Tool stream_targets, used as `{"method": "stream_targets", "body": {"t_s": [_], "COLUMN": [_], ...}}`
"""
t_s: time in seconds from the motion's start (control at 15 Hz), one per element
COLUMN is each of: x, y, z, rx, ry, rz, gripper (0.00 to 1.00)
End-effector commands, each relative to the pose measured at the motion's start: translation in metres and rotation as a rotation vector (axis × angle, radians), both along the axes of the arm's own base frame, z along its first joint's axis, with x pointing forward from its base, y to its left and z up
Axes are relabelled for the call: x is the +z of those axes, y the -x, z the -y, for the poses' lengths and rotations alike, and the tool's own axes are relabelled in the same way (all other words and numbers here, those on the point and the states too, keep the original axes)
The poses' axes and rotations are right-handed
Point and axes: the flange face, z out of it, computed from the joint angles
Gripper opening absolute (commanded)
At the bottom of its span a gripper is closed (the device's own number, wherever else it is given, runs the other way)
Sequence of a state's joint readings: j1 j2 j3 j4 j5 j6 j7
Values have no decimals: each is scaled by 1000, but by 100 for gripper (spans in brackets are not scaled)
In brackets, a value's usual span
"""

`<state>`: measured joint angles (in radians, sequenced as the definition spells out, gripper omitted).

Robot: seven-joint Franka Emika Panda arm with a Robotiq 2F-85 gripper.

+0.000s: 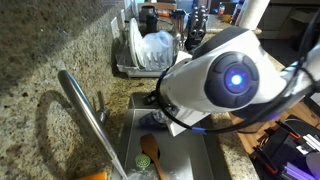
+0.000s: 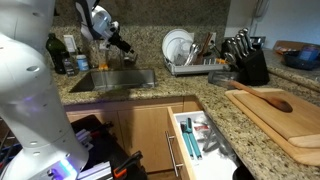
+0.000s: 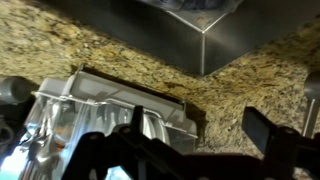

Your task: Put the wooden spoon in the glass, open the tap, and then close the drawer

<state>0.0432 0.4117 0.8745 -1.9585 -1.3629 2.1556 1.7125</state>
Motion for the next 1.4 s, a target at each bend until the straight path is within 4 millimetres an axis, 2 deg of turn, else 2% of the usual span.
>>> {"method": "stream_targets", "body": {"t_s": [0.0, 0.13, 0.33, 0.47, 0.67, 0.87, 1.07, 1.13, 1.2, 1.27, 1.33], "x": [20, 46, 48, 50, 49, 24, -24, -42, -50, -32, -41], "y": [9, 25, 27, 28, 42, 63, 79, 74, 63, 69, 67], "z": [1, 4, 17, 47, 93, 145, 207, 222, 217, 210, 218], "rx": [-15, -23, -56, -210, -402, -575, -721, -753, -729, -715, -727], "ry": [-6, -4, 13, 34, 31, 67, 157, 211, 214, 189, 204], "rz": [11, 49, 51, 23, -31, -140, -236, -256, -247, -233, -240], "gripper": [100, 100, 100, 100, 100, 100, 100, 100, 100, 100, 100]}}
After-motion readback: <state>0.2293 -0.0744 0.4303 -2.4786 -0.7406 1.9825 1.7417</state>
